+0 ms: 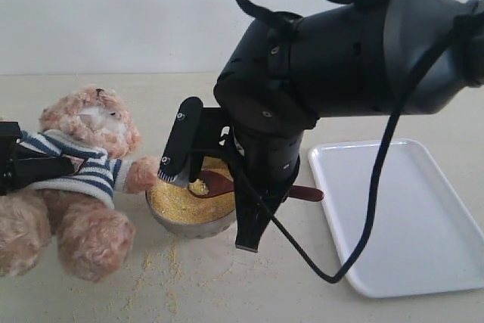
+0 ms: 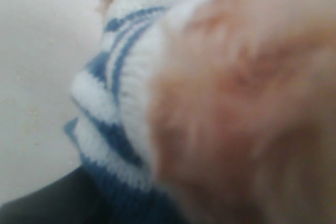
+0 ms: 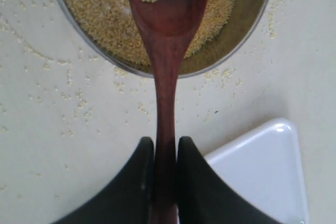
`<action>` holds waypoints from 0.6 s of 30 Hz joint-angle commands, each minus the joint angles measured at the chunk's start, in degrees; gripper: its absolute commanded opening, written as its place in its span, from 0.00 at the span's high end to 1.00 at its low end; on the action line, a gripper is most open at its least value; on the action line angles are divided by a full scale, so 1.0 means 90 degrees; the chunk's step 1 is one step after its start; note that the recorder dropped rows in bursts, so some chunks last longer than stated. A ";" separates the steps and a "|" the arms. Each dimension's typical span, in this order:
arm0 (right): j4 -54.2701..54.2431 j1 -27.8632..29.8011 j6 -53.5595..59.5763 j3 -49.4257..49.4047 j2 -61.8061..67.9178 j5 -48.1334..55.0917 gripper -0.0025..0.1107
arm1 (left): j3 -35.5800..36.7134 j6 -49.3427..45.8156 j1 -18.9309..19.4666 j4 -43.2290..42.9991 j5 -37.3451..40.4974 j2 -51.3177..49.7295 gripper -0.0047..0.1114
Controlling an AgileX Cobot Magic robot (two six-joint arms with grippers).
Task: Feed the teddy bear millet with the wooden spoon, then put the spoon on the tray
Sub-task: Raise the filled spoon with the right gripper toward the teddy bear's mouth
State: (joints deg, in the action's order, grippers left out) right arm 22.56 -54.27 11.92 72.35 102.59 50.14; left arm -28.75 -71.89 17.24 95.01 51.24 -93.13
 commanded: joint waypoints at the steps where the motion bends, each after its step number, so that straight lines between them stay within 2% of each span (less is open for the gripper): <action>1: -0.0072 0.0167 0.0066 0.0038 -0.0246 0.0074 0.98 | 0.0079 0.0135 -0.0024 -0.0206 0.0073 0.0351 0.92; 8: -0.0758 0.0527 0.0591 0.0053 -0.0403 0.0302 0.98 | 0.0255 0.0696 -0.0024 -0.0995 -0.0339 0.0966 0.92; 12: -0.0829 0.0514 0.0622 0.0146 -0.0449 0.0328 0.98 | 0.0537 0.0819 -0.0024 -0.1067 -0.0149 0.1072 0.92; 18: -0.1130 0.0514 0.0622 0.0868 -0.0449 0.0313 0.98 | 0.0873 0.0719 -0.0024 -0.0812 -0.0386 0.1072 0.92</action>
State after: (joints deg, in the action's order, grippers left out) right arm 13.90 -49.80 17.27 77.15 99.31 52.97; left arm -21.79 -64.99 17.24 85.79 47.70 -83.95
